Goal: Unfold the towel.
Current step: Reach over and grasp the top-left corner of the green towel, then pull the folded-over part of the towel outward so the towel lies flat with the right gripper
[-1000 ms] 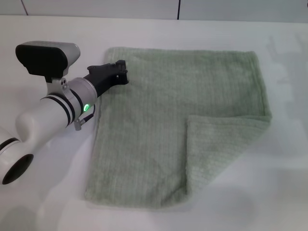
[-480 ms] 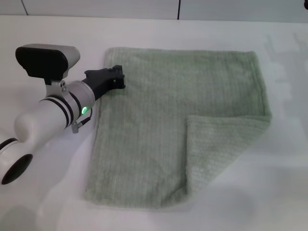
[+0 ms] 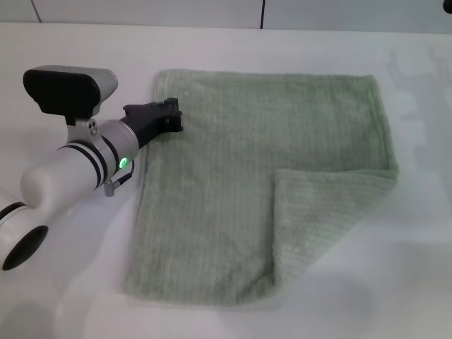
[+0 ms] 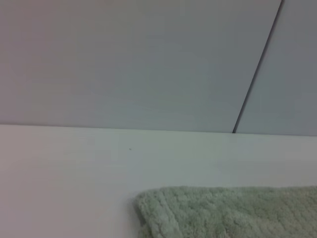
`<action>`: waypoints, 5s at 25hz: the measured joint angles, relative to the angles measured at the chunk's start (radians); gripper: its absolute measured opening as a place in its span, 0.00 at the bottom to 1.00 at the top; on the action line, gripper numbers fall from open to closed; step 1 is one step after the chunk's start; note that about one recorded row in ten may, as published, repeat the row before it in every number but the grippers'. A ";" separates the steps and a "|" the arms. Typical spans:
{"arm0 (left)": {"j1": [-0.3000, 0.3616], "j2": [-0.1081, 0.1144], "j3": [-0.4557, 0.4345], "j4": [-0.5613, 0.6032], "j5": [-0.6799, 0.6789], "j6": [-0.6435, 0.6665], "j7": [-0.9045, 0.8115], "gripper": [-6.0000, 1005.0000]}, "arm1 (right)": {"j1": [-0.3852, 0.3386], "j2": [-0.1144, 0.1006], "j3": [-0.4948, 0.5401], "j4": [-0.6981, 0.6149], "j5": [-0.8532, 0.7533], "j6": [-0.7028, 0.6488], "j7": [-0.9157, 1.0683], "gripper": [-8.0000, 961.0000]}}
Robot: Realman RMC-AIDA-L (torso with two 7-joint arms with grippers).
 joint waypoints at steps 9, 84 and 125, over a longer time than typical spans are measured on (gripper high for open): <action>0.004 0.000 0.000 0.000 0.000 -0.002 -0.003 0.00 | 0.004 0.000 0.000 0.000 0.000 0.001 -0.001 0.78; 0.017 0.000 0.014 0.002 0.000 0.006 -0.009 0.00 | -0.052 -0.015 0.516 1.275 -0.153 1.954 -0.391 0.78; 0.018 0.000 0.014 0.003 0.000 0.000 0.001 0.00 | 0.165 -0.018 0.634 1.026 -0.112 2.572 -0.619 0.78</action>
